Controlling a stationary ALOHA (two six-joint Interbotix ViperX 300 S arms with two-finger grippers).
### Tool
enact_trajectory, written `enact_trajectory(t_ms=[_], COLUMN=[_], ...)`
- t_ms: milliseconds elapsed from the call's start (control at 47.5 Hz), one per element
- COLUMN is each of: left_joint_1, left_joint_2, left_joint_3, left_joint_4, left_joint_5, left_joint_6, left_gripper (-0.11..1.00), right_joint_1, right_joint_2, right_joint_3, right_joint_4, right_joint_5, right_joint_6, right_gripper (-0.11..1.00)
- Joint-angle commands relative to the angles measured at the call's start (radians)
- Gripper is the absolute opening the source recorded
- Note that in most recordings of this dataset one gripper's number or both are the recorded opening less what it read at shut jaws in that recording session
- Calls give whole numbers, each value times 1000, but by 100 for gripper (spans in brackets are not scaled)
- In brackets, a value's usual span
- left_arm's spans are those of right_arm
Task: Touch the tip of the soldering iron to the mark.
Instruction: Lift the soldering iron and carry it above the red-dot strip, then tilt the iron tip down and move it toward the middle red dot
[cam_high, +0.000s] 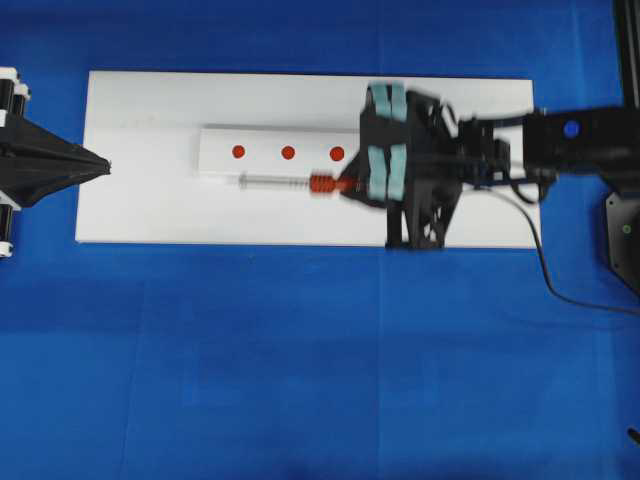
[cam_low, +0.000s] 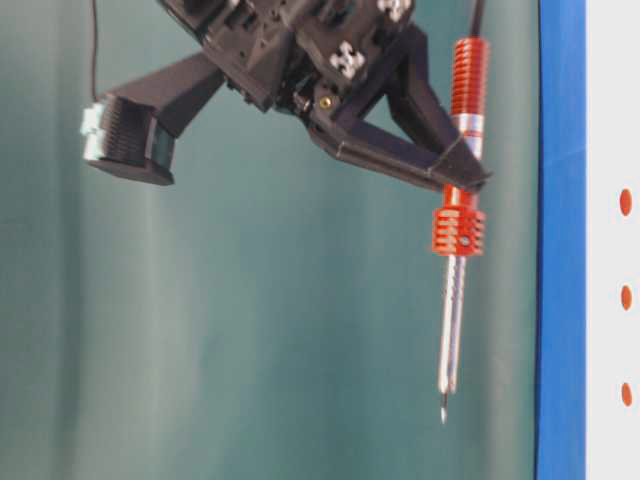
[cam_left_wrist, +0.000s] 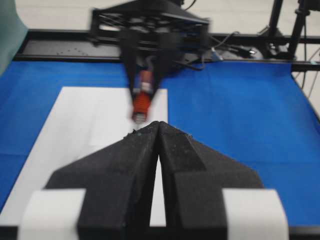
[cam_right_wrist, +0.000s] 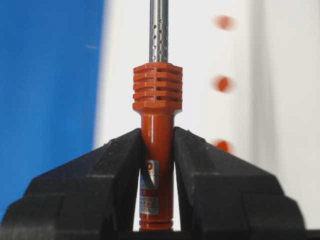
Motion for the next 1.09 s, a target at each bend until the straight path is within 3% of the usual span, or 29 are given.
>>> enact_trajectory(t_ms=[0, 210, 358, 715, 1073], left_joint_1=[0, 0, -2, -2, -2], left_joint_2=[5, 3, 5, 5, 5], left_joint_3=[-9, -9, -11, -11, -11], left_joint_4=[0, 0, 0, 0, 0], left_joint_5=[-9, -9, -11, -11, -9], left_joint_6=[-2, -2, 0, 0, 2], left_gripper=[0, 0, 0, 0, 0], right_joint_1=[-28, -80, -89, -87, -72], right_joint_2=[-28, -28, -26, -28, -14], right_joint_3=[-37, -60, -66, -66, -87], right_joint_4=[-38, -114, -137, -135, -130], right_joint_5=[20, 48, 49, 110, 393], right_joint_6=[-2, -3, -3, -3, -3], right_gripper=[6, 6, 6, 6, 6])
